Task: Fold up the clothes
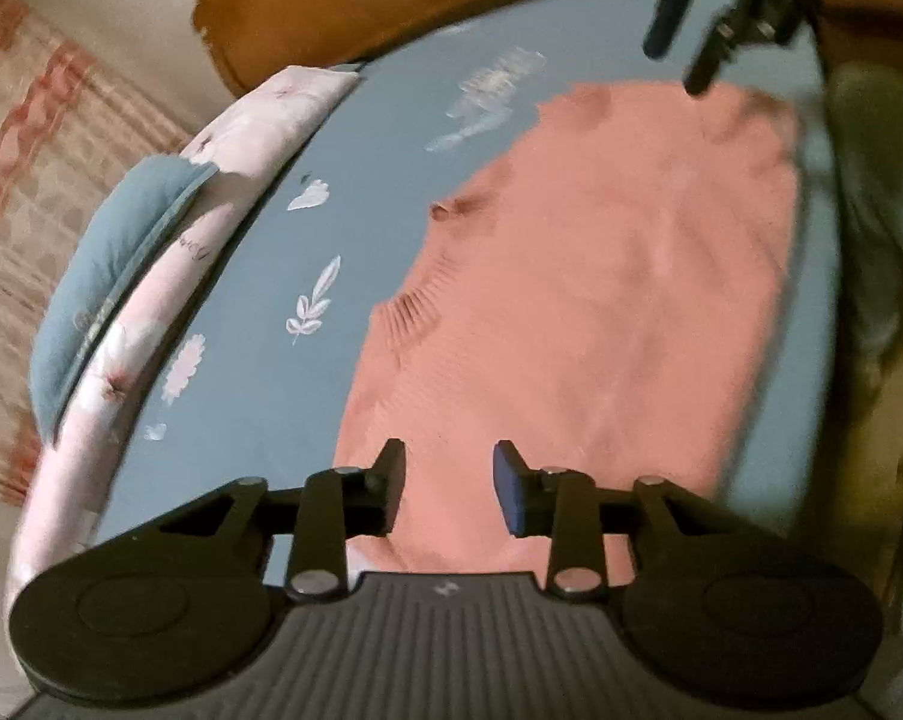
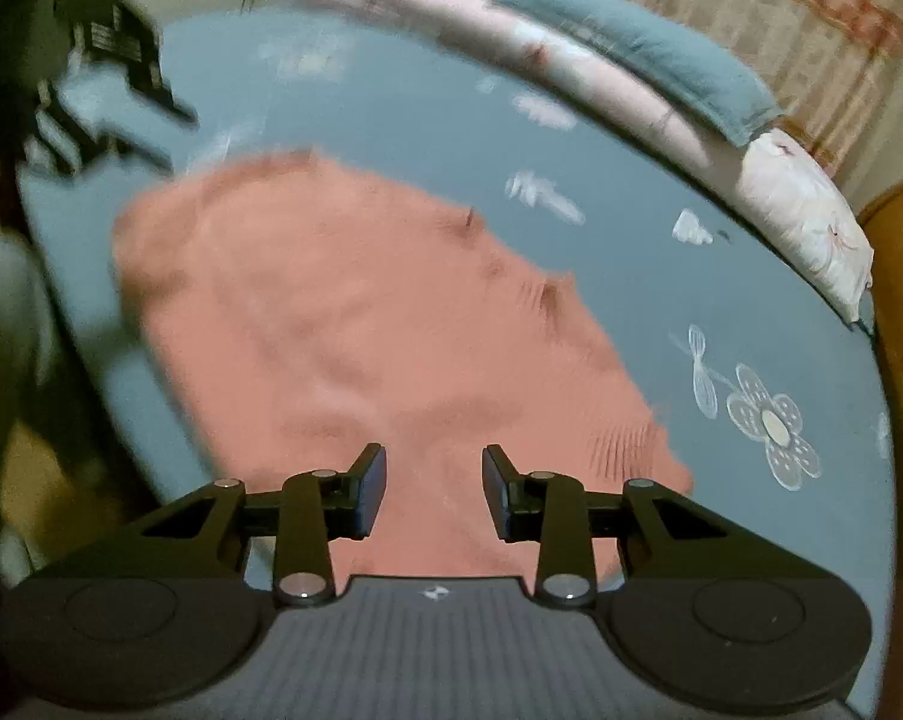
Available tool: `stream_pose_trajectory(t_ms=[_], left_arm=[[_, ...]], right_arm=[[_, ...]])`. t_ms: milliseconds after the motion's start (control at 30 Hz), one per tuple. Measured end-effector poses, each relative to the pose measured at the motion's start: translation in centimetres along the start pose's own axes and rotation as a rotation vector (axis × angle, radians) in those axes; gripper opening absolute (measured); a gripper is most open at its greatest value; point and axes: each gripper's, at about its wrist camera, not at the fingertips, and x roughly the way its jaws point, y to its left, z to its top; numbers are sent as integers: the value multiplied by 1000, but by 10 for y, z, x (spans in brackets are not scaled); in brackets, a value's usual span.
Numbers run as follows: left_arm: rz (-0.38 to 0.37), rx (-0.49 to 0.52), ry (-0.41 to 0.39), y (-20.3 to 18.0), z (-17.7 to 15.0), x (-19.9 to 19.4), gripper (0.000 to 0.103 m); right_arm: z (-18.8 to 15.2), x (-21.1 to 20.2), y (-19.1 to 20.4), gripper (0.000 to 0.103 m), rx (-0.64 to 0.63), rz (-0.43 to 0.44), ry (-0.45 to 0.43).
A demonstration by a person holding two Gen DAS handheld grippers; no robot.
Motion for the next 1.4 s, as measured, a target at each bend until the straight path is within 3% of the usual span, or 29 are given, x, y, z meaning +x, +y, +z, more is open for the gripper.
stream_pose_trajectory(t_ms=[167,300,433,533,667,700,800,1000,1100,1400], left_arm=[[-87,-104,-47,23,18,44,40],[-163,-129,-49,21,22,81,41],[-223,-165,-48,25,16,112,43],[-207,-224,-42,36,0,125,46],[-190,-400,-70,59,-32,119,56],[-186,-445,-75,65,-40,116,62],[-160,-593,-82,81,-64,105,65],[-189,-808,-80,102,-93,98,70],[-207,-841,-57,99,-103,101,70],[-307,-979,-47,110,-122,129,69]], right_arm=[[22,28,-31,46,58,17,-45],[30,67,-47,46,72,42,-24],[20,94,-72,48,85,20,11],[-1,99,-105,53,167,-18,19],[-36,97,-144,56,327,-27,5],[-44,98,-152,56,374,-9,-3],[-59,108,-166,56,481,56,-24],[-58,123,-165,56,518,114,-60],[-54,136,-164,56,528,100,-18],[-64,136,-172,56,619,155,-51]])
